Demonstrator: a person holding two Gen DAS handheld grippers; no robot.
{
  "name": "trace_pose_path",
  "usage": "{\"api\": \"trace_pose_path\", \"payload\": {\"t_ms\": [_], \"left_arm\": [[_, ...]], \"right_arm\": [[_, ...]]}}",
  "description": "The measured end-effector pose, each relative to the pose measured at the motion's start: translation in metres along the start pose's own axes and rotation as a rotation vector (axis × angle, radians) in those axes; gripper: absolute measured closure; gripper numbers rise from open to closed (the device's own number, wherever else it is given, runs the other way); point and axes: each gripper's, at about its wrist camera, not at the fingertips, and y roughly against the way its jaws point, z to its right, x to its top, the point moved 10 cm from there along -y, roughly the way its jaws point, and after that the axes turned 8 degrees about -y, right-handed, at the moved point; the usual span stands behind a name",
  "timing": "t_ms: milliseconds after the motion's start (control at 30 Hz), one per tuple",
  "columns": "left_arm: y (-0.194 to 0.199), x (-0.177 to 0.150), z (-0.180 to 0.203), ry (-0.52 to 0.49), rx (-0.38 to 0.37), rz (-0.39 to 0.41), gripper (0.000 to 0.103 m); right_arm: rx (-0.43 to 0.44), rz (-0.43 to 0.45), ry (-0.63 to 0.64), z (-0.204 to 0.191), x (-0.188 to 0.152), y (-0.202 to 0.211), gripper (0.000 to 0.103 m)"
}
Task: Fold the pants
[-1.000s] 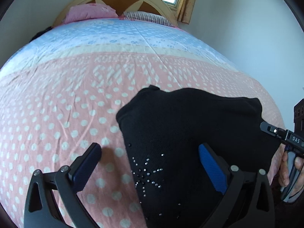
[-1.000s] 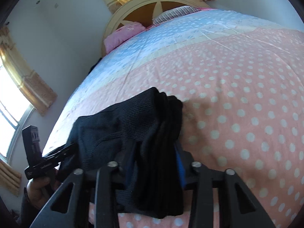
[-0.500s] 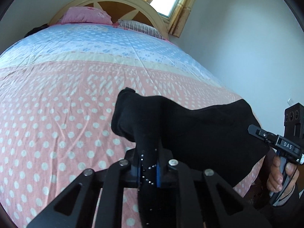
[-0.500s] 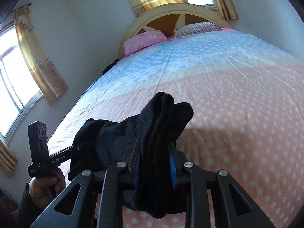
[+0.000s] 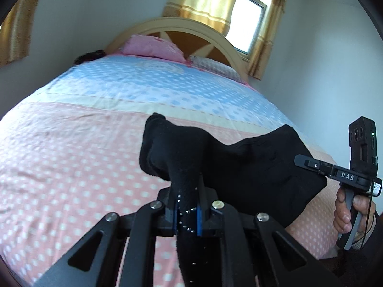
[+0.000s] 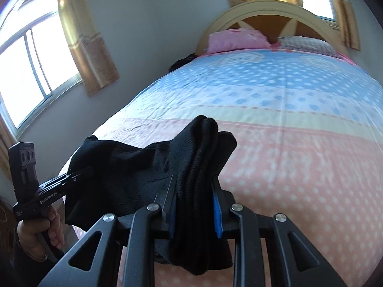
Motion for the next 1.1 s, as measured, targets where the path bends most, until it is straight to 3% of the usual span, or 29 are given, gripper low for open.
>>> {"api": "trace_pose_path", "payload": {"t_ms": [167,367,800,900,1000,1033,1067,1100], "left_arm": [[0.012,0.000,-0.049,0.047,0.105,0.022,0.092],[0.025,-0.011,-0.086,0.082,0.186,0.029,0.092],[0.016,-0.038,-0.111,0.102,0.225,-0.030,0.091],[0.009,-0.046,-0.118,0.080,0.276,-0.065,0.079],[0.003,-0.053,-0.125,0.067,0.321,-0.086,0.061],[0.002,-0.057,-0.129,0.065,0.356,-0.100,0.047],[0.001,-0.061,-0.134,0.063,0.383,-0.107,0.035],[0.001,-0.064,-0.137,0.065,0.400,-0.110,0.029]], "right_arm": [[0.060,-0.042,0.054,-0.044,0.006,-0.045,0.078],[0.086,-0.078,0.068,-0.068,0.001,-0.080,0.078],[0.056,-0.143,0.016,-0.056,-0.010,-0.117,0.077],[0.034,-0.156,-0.004,-0.048,-0.014,-0.125,0.073],[-0.015,-0.189,-0.031,-0.032,-0.021,-0.136,0.058],[-0.021,-0.185,-0.042,-0.028,-0.022,-0.136,0.048],[-0.024,-0.177,-0.057,-0.023,-0.022,-0.136,0.045],[-0.028,-0.167,-0.082,-0.016,-0.021,-0.134,0.041]]}}
